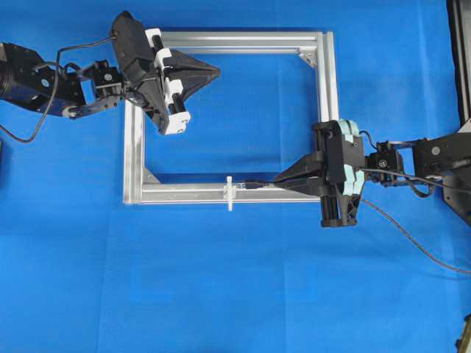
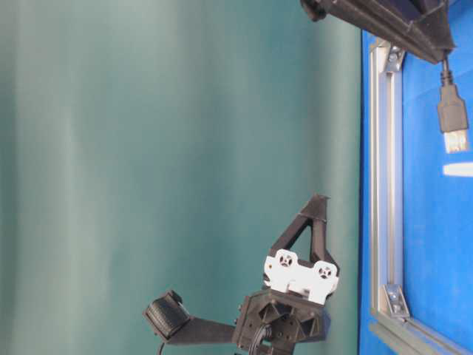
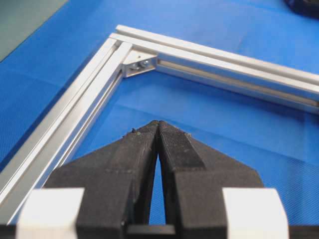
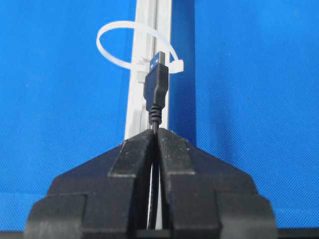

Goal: Insert the wire through the string loop located in the center.
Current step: 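Move the left gripper to the loop's far side, opened around the plug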

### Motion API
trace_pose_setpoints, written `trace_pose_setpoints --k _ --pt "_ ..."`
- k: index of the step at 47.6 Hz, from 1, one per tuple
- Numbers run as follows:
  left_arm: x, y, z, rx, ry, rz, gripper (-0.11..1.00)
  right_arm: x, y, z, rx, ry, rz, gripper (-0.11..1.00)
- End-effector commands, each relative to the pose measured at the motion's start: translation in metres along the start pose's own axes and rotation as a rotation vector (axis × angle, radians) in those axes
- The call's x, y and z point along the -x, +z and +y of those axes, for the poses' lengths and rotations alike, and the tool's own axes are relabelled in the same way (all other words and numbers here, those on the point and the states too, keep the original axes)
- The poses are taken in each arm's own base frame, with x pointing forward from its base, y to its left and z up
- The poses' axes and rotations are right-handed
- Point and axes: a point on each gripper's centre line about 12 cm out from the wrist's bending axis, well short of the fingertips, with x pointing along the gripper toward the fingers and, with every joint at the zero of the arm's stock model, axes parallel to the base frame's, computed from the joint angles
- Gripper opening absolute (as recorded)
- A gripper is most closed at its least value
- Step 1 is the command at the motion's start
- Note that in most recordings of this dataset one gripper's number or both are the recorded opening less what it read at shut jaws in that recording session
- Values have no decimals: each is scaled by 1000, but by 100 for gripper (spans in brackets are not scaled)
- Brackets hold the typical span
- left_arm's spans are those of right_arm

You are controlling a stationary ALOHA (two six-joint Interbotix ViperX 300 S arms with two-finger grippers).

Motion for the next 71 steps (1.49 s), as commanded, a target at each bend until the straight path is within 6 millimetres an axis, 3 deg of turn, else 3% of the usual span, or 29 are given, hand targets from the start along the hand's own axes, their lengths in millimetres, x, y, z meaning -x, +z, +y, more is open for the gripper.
trace_pose_setpoints --k 1,19,52,71 --pt "2 13 -2 0 -6 -38 0 -1 9 1 -4 2 -29 -2" --pt "2 14 -2 -1 -8 -40 0 -6 10 3 -2 8 -31 -2" --pt "1 14 -3 -1 -9 -41 0 -65 33 12 7 19 -53 -2" --pt "2 13 -3 -1 -9 -39 0 -69 36 12 7 17 -56 -2"
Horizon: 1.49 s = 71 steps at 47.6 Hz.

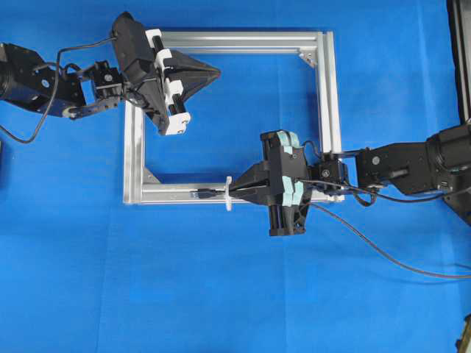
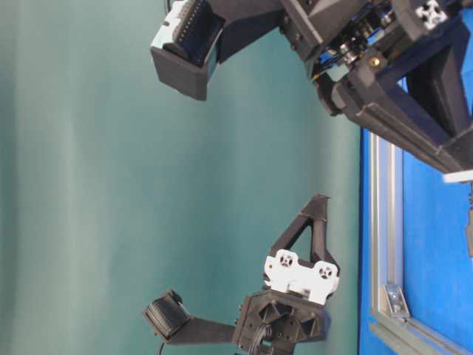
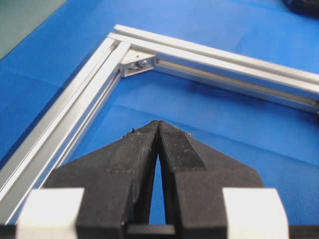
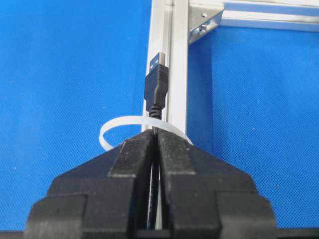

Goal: Insert the wire through the string loop located in the center.
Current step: 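Move the left gripper to the loop's far side, opened around the plug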

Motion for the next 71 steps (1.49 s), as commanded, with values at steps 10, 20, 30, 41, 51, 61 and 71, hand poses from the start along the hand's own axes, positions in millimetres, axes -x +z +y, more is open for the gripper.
trace_pose_setpoints --k 10,20,30,41,51,61,71 --pt "8 8 -13 -7 -37 -24 0 1 11 0 -4 0 -34 -2" --pt "21 -3 -47 -22 -129 7 0 1 11 -1 -2 -1 -36 -2" --pt "37 -10 -85 -8 -239 27 0 1 10 0 -3 0 -33 -2" --pt "56 -21 -108 9 -314 65 0 1 10 0 -4 0 -31 -2" --pt "61 -25 -115 0 -336 84 0 1 10 0 -3 0 -33 -2" --pt "57 -26 -116 -28 -335 107 0 1 10 0 -3 0 -33 -2" --pt "56 -28 -117 -43 -335 124 7 1 10 -1 -2 -1 -31 -2"
